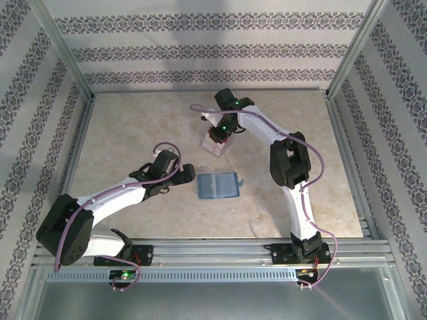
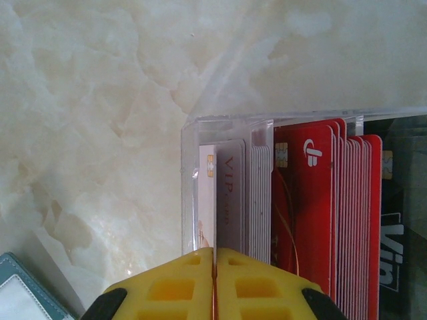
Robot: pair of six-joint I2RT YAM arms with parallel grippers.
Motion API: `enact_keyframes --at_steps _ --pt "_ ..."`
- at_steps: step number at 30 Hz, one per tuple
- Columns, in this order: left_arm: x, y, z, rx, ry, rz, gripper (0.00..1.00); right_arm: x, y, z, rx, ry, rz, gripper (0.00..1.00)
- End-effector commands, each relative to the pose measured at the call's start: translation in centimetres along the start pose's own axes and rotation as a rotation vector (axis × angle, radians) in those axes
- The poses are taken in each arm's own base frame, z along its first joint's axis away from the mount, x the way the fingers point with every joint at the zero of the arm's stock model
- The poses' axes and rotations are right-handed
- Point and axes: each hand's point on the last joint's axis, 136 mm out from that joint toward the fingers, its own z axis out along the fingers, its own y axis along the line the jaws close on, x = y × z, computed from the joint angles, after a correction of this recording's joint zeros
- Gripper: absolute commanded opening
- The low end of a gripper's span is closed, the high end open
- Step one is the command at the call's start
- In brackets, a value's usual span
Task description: Take the credit cards out of the card holder
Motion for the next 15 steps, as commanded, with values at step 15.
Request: enact_keyframes --at_steps 15 --pt "-0.36 0.47 -0.29 -0.007 -0.013 -0.023 0.99 0.51 0.63 0.75 -0.017 0.006 0.008 0.13"
